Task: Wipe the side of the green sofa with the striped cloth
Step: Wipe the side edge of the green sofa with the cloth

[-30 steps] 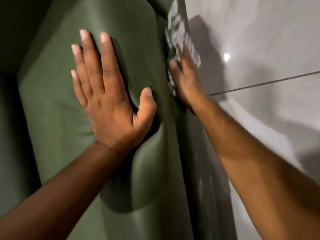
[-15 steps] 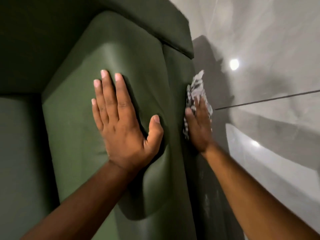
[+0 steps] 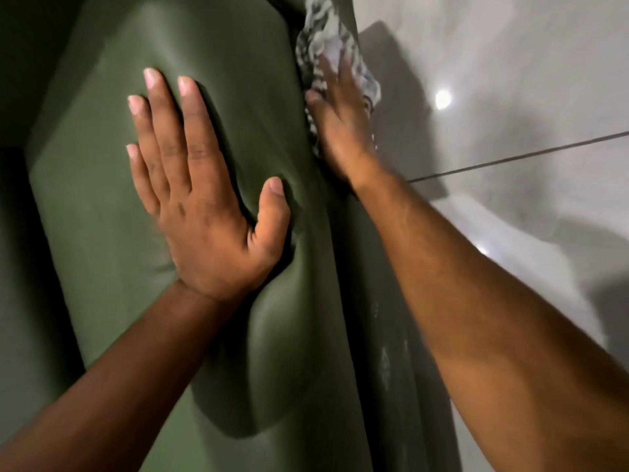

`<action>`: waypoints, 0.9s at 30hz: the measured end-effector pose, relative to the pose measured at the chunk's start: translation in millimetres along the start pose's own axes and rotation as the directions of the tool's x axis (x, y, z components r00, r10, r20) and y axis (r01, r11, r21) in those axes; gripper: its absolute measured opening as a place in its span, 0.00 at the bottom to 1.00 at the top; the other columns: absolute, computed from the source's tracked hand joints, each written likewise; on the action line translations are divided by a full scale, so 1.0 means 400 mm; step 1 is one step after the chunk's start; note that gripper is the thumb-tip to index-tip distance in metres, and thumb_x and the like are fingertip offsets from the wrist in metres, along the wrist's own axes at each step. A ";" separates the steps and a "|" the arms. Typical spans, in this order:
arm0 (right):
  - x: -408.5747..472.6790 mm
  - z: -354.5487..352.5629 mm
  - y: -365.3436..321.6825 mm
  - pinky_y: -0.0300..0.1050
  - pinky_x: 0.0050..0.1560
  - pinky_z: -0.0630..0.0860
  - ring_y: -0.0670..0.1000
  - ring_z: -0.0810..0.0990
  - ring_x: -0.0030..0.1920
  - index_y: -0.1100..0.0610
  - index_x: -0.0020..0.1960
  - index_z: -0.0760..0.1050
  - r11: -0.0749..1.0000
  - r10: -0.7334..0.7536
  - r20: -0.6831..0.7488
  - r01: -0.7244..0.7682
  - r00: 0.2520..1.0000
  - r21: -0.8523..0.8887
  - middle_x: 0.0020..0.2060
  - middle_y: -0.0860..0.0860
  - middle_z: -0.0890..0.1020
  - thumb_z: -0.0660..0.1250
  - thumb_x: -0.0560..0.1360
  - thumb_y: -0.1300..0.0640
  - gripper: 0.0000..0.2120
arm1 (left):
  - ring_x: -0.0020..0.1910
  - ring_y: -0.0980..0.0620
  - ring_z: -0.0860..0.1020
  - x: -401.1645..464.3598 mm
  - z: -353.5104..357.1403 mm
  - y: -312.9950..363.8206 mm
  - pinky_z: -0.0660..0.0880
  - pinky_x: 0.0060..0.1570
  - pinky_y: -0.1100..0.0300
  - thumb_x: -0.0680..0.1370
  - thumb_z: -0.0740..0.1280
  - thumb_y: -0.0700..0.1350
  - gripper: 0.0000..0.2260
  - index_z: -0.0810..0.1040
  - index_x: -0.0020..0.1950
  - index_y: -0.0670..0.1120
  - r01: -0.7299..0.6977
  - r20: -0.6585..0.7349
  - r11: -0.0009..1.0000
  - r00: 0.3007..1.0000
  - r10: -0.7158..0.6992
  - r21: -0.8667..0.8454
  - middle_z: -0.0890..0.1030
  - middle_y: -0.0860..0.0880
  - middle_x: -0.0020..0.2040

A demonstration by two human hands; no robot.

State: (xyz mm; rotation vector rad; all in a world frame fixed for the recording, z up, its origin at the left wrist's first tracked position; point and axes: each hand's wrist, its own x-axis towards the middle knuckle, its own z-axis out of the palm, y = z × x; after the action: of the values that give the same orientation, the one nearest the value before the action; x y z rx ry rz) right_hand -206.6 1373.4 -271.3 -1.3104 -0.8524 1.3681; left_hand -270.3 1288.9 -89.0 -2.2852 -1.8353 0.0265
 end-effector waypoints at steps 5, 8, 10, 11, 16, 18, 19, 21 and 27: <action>-0.150 -0.026 0.007 0.63 0.76 0.50 0.62 0.51 0.77 0.58 0.74 0.59 0.997 -0.035 0.028 0.037 0.999 -0.074 0.77 0.64 0.54 0.55 0.76 0.50 0.28 | 0.80 0.39 0.48 -0.001 -0.010 -0.006 0.47 0.77 0.40 0.76 0.58 0.58 0.39 0.52 0.80 0.39 -0.030 0.019 0.999 0.999 0.031 -0.021 0.52 0.37 0.81; -0.353 -0.032 0.065 0.62 0.76 0.51 0.57 0.51 0.78 0.52 0.75 0.56 0.998 -0.023 0.020 0.024 1.000 -0.051 0.77 0.60 0.55 0.55 0.78 0.49 0.27 | 0.81 0.40 0.47 -0.003 -0.021 -0.011 0.46 0.78 0.40 0.75 0.58 0.58 0.39 0.50 0.80 0.41 -0.035 0.028 0.999 0.999 0.036 -0.041 0.50 0.39 0.81; -0.473 -0.035 0.107 0.63 0.76 0.50 0.54 0.48 0.78 0.43 0.75 0.52 1.000 -0.016 0.033 0.016 0.999 -0.022 0.78 0.55 0.53 0.54 0.79 0.45 0.26 | 0.81 0.40 0.47 -0.003 -0.026 -0.012 0.46 0.78 0.40 0.74 0.58 0.58 0.39 0.50 0.80 0.42 -0.033 0.035 0.998 0.999 0.036 -0.060 0.50 0.40 0.81; -0.511 -0.037 0.122 0.64 0.76 0.49 0.52 0.47 0.78 0.38 0.74 0.50 1.000 -0.004 0.046 0.005 0.999 -0.008 0.79 0.52 0.52 0.53 0.78 0.42 0.25 | 0.81 0.40 0.47 -0.003 -0.031 -0.012 0.46 0.78 0.41 0.74 0.58 0.58 0.39 0.50 0.80 0.42 -0.033 0.040 0.997 0.999 0.036 -0.064 0.50 0.40 0.81; -0.530 -0.041 0.118 0.65 0.76 0.45 0.49 0.40 0.78 0.28 0.71 0.42 0.998 0.031 0.079 -0.027 0.996 -0.055 0.79 0.46 0.45 0.49 0.78 0.38 0.25 | 0.81 0.41 0.49 -0.002 -0.039 -0.003 0.49 0.78 0.41 0.74 0.59 0.56 0.38 0.52 0.80 0.42 -0.030 0.046 0.998 0.998 0.032 -0.055 0.52 0.40 0.81; -0.482 -0.038 0.107 0.66 0.75 0.45 0.52 0.40 0.78 0.31 0.71 0.40 0.996 0.039 0.075 -0.033 0.996 -0.079 0.79 0.50 0.45 0.51 0.79 0.41 0.26 | 0.80 0.40 0.50 -0.002 -0.034 -0.006 0.50 0.77 0.40 0.75 0.57 0.57 0.37 0.53 0.80 0.40 -0.037 0.035 0.998 0.999 0.039 -0.045 0.53 0.39 0.81; -0.439 -0.036 0.097 0.65 0.75 0.45 0.54 0.41 0.78 0.33 0.71 0.39 0.994 0.054 0.085 -0.045 0.995 -0.104 0.79 0.52 0.45 0.51 0.79 0.42 0.27 | 0.80 0.40 0.50 0.000 -0.030 -0.008 0.51 0.77 0.40 0.75 0.57 0.57 0.37 0.54 0.79 0.40 -0.044 0.027 0.998 0.999 0.045 -0.039 0.54 0.38 0.81; -0.324 -0.035 0.070 0.64 0.76 0.43 0.56 0.40 0.78 0.38 0.73 0.38 0.987 0.079 0.105 -0.063 0.991 -0.147 0.79 0.53 0.43 0.50 0.78 0.42 0.28 | 0.80 0.39 0.51 0.003 -0.022 -0.009 0.51 0.77 0.39 0.75 0.57 0.57 0.37 0.54 0.79 0.38 -0.053 0.018 0.998 0.998 0.054 -0.031 0.54 0.37 0.80; -0.087 -0.023 0.030 0.65 0.75 0.48 0.61 0.47 0.78 0.52 0.77 0.51 0.989 0.020 0.047 -0.013 0.999 -0.144 0.78 0.59 0.49 0.52 0.79 0.46 0.29 | 0.79 0.35 0.52 0.002 -0.013 -0.009 0.50 0.76 0.38 0.76 0.55 0.58 0.37 0.55 0.78 0.36 -0.051 0.022 0.997 0.998 0.052 -0.052 0.55 0.34 0.79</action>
State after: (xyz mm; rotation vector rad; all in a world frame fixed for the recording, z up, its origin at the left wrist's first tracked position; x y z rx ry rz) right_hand -203.8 1335.7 -275.3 -1.4015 -0.9906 1.3765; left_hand -272.8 1289.4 -83.3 -2.3766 -1.8085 0.0140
